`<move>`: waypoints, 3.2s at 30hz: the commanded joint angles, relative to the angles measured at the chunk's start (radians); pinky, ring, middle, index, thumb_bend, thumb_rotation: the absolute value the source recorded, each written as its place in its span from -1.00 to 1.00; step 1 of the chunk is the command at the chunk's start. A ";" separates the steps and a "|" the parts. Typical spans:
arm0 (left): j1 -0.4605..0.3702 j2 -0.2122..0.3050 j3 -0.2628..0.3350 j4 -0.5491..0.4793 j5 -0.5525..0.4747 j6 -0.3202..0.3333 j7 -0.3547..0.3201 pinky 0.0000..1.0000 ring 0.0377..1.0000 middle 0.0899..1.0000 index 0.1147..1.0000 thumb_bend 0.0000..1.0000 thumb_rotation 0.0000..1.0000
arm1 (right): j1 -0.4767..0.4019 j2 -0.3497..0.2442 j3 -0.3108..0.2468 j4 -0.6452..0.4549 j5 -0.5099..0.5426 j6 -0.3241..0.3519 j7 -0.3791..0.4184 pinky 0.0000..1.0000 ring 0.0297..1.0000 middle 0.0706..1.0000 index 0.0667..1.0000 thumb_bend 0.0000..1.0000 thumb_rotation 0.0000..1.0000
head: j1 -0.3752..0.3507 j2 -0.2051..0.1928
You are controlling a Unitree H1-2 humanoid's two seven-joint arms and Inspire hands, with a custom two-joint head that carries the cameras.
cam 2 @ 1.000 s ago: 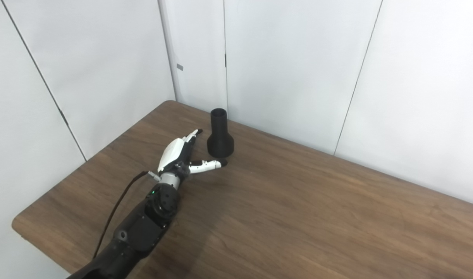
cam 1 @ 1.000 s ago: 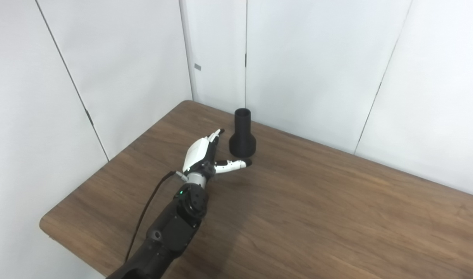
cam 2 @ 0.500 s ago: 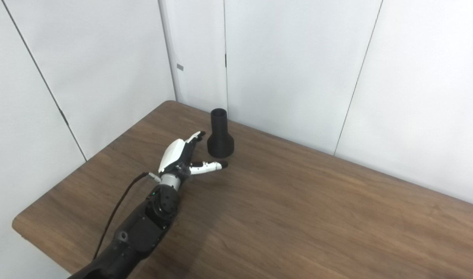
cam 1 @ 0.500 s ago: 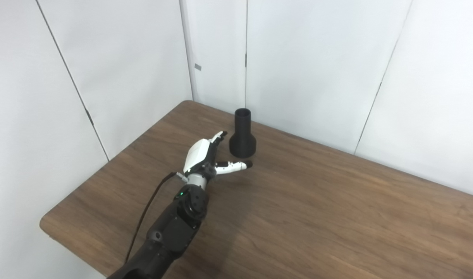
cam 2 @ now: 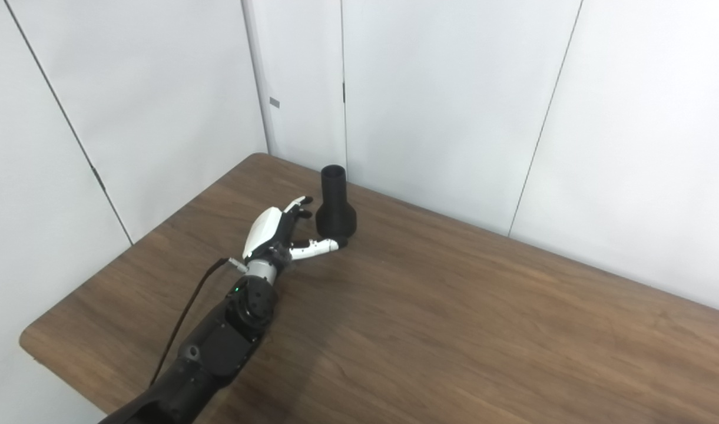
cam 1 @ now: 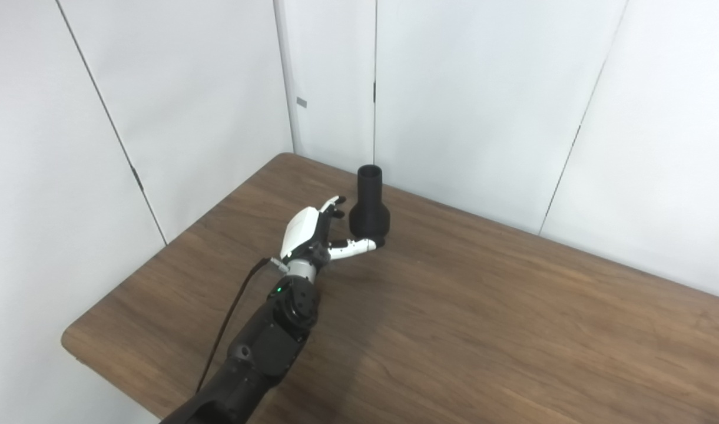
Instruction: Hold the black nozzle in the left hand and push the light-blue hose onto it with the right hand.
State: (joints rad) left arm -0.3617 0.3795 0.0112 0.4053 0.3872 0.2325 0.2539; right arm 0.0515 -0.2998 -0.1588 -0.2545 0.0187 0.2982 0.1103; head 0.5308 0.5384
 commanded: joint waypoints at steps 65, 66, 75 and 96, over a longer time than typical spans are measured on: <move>-0.066 -0.055 -0.071 0.212 -0.009 0.058 -0.078 1.00 0.72 0.29 0.73 1.00 -0.48 | 0.083 -0.056 0.018 -0.156 0.030 0.071 0.039 0.01 0.18 0.22 0.16 -0.28 -0.27 | -0.092 0.046; -0.067 -0.054 -0.075 0.215 -0.007 0.054 -0.077 1.00 0.70 0.27 0.72 1.00 -0.48 | 0.084 -0.056 0.017 -0.157 0.031 0.068 0.040 0.00 0.18 0.22 0.16 -0.28 -0.27 | -0.093 0.046; -0.084 -0.054 -0.093 0.239 -0.001 0.036 -0.065 1.00 0.67 0.26 0.65 1.00 -0.50 | 0.087 -0.053 0.018 -0.165 0.029 0.074 0.038 0.00 0.18 0.22 0.16 -0.28 -0.31 | -0.098 0.050; -0.100 -0.028 -0.222 0.289 0.069 0.010 -0.096 1.00 0.71 0.57 0.53 1.00 -0.53 | 0.096 -0.058 0.027 -0.190 0.028 0.080 0.043 0.03 0.21 0.25 0.20 -0.34 -0.42 | -0.111 0.057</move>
State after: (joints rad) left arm -0.5073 0.4069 -0.1686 0.6267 0.4876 0.2194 0.2794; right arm 0.1553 -0.3411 -0.1286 -0.4091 0.0499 0.3879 0.1481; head 0.4203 0.5952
